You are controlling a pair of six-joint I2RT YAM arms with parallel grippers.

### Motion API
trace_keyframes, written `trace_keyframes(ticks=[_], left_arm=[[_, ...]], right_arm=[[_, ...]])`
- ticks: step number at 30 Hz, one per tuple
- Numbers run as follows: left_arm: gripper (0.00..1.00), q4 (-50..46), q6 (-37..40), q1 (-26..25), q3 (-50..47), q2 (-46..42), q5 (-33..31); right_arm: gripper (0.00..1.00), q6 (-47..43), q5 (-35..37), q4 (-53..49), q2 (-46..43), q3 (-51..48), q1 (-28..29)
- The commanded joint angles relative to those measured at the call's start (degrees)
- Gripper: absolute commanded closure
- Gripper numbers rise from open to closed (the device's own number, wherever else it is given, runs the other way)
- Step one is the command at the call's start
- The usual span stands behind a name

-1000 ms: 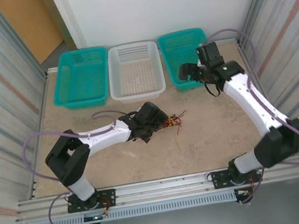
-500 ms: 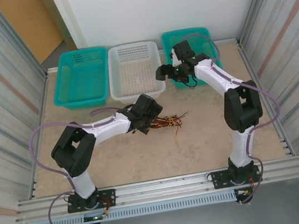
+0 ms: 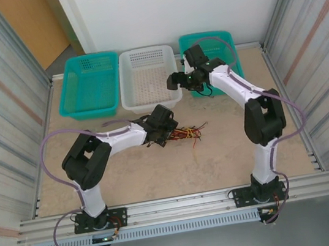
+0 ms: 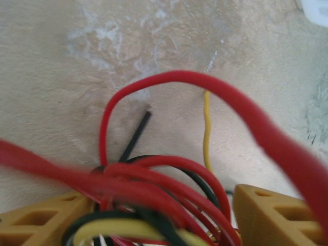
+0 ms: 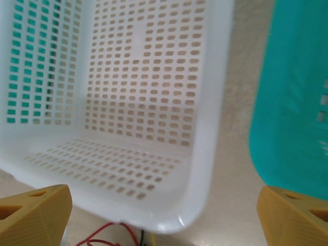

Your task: Untangle the cables

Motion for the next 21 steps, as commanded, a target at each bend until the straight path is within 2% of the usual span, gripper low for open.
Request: trace_keyframes(ticks=[1,2,3,8,12,15,18,21], left_arm=[[0.42,1.0,-0.7,0.4,1.1,2.8,2.1],[0.59,2.1,-0.5,0.6,1.0,2.9,2.6],[0.70,3.0,-0.5,0.6,0.6,2.8,2.9],[0.99,11.1,3.6,0.3,-3.0,-2.8,2.6],[1.00,24.1,7.6,0.2,-10.7,-13.1,0.1],[1.00,26.9,12.1,1.1,-14.0,-22.5,-2.7],[1.00,17.2,14.3,3.0,-10.7,-31.0,-5.4],[1.00,3.4,11.6,4.1,-5.6,-37.7,-11.6]], right_arm=[[0.07,-0.5,7.6,-2.4,-13.4,-3.9,1.8],[0.07,-0.3,9.2,-2.6,-16.8,-6.0,2.5],[0.07,-0.2,10.6,-2.8,-19.7,-7.7,3.1],[0.07,0.2,20.6,-7.4,-33.0,-15.1,8.1],[0.08,2.2,24.1,-9.6,-42.7,-19.3,10.8],[0.10,3.1,19.9,-8.8,-49.5,-22.8,12.8],[0.12,2.3,18.7,-3.5,-56.7,-29.5,18.8],[0.14,0.8,21.7,3.1,-61.5,-37.1,26.4]])
